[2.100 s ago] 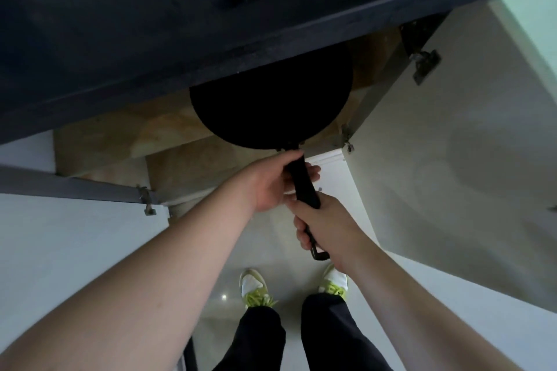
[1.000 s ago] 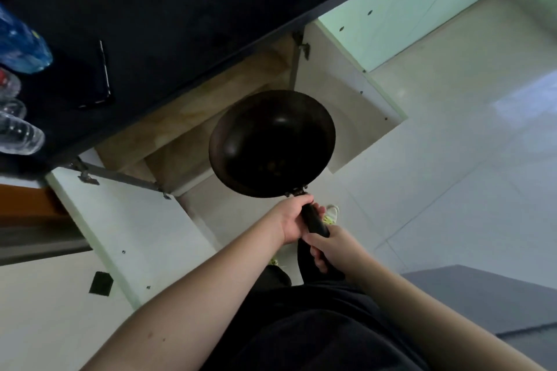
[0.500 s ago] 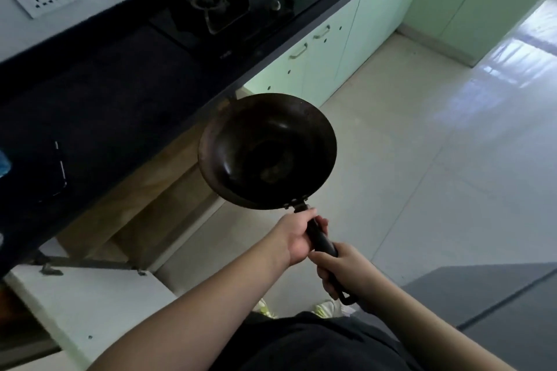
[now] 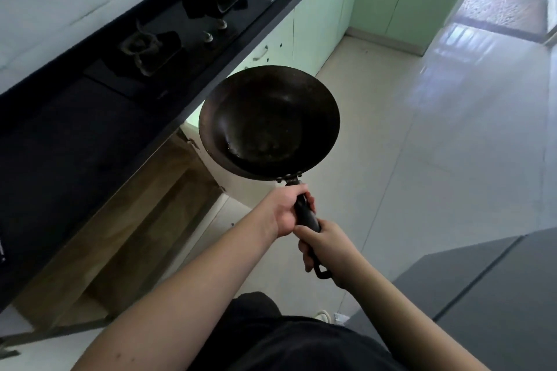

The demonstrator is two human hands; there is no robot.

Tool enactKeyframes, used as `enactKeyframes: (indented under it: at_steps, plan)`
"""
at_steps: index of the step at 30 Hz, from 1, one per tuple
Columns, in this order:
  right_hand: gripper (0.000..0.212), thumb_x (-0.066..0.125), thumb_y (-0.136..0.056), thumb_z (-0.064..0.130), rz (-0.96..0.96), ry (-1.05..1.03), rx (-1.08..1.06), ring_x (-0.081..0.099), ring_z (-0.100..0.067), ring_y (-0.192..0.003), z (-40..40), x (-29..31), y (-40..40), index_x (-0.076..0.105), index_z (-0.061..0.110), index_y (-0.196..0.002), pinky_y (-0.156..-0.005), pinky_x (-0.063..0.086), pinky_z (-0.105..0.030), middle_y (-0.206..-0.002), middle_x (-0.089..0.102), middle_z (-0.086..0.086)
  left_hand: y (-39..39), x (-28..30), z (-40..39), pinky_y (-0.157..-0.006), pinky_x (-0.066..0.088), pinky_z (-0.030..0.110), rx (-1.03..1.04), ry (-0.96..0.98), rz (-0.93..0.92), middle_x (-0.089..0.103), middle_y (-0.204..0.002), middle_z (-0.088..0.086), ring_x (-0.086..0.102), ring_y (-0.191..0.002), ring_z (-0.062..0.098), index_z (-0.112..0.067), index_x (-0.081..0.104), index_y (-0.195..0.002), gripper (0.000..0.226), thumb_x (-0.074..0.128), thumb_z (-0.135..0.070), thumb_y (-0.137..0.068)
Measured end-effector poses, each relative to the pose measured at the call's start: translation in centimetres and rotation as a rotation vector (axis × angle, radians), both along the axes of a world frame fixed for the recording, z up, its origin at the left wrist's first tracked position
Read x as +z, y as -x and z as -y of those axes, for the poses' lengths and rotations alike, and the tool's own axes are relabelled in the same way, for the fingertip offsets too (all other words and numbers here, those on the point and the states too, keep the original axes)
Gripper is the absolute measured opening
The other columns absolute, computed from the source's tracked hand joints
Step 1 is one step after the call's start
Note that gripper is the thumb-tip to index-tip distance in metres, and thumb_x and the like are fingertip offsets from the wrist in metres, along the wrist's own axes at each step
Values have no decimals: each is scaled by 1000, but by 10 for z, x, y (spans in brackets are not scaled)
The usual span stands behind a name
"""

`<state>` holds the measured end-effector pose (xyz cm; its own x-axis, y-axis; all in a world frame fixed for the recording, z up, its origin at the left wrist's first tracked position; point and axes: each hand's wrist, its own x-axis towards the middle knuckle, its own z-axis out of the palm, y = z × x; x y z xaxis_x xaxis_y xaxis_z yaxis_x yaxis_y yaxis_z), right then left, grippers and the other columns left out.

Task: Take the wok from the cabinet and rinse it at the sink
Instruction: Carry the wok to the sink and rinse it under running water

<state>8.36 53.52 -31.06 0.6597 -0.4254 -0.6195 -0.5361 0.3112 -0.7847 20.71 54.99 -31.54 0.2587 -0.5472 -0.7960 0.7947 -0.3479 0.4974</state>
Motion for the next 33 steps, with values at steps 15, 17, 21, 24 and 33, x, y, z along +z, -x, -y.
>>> enactKeyframes:
  at_steps: [15,17,21,24,33]
  plan:
    - [13,55,-87,21,35,30,-337,44,-17,-40,68,5,-79,47,12,-80,-48,31,-30,-55,51,2,-79,-3,114,-58,40,28,-291,51,-56,43,-57,5,41,-53,17,-8,44,-69,32,40,-11,-100]
    - [14,54,-87,20,29,24,-376,44,-16,-40,81,7,-86,46,13,-79,-45,30,-25,-55,50,1,-85,-1,132,-58,40,28,-326,43,-61,42,-61,5,41,-54,17,-8,44,-70,31,40,-11,-100]
    - [13,53,-89,16,12,30,-427,43,-15,-38,116,10,-92,45,12,-79,-39,28,-16,-55,49,-1,-89,4,173,-57,39,27,-379,37,-70,41,-61,5,40,-54,16,-8,44,-70,30,39,-9,-100]
    - [13,53,-86,15,14,47,-461,44,-16,-38,150,3,-94,44,14,-77,-47,31,-26,-53,50,0,-91,3,212,-57,40,27,-399,26,-62,43,-64,5,42,-55,15,-7,45,-75,25,39,-6,-99]
    - [12,50,-83,11,24,34,-476,44,-16,-36,303,1,-98,44,14,-73,-42,29,-16,-51,49,-2,-84,8,370,-52,39,25,-408,-29,59,40,-61,4,39,-51,14,-10,43,-70,26,41,-8,-95]
